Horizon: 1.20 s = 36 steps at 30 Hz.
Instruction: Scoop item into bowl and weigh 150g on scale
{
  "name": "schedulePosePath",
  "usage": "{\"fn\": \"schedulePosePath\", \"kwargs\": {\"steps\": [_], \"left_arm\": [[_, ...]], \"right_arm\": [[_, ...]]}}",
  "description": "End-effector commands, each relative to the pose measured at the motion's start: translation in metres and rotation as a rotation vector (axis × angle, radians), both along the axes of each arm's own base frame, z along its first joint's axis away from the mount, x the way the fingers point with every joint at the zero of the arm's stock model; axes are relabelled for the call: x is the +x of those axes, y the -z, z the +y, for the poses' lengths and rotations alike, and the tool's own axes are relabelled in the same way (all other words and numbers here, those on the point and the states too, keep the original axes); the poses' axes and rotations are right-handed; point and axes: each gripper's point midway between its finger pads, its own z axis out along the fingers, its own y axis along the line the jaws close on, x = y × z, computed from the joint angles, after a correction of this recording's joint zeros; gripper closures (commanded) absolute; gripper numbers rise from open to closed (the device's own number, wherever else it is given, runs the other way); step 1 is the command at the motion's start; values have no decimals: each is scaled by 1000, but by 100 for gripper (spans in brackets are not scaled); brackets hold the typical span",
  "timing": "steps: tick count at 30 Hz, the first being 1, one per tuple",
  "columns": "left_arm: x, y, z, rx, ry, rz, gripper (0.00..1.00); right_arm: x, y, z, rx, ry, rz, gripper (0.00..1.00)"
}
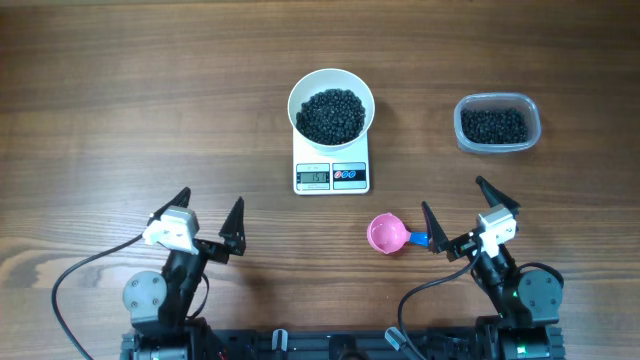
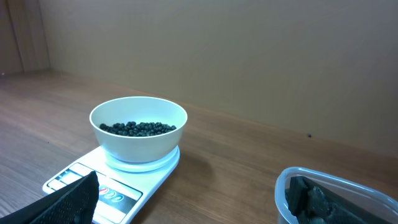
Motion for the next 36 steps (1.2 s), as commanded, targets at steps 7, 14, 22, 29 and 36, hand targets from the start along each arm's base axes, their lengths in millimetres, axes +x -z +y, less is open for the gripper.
{"fn": "schedulePosePath", "kwargs": {"steps": [7,14,22,29,36], "left_arm": [[2,-1,4,-5,-22,-31,0],[4,3,4,-4,-21,-38,0],[4,3,4,-4,-21,-37,0],[4,2,4,-3,-22,-39,0],[4,2,4,-3,-22,-41,0]], "right_arm": [[0,-2,0,-5,2,-16,1],[0,-2,0,-5,2,-16,0],[0,-2,0,-4,2,-16,0],[0,-2,0,-4,2,-16,0],[0,-2,0,-5,2,-16,0]]}}
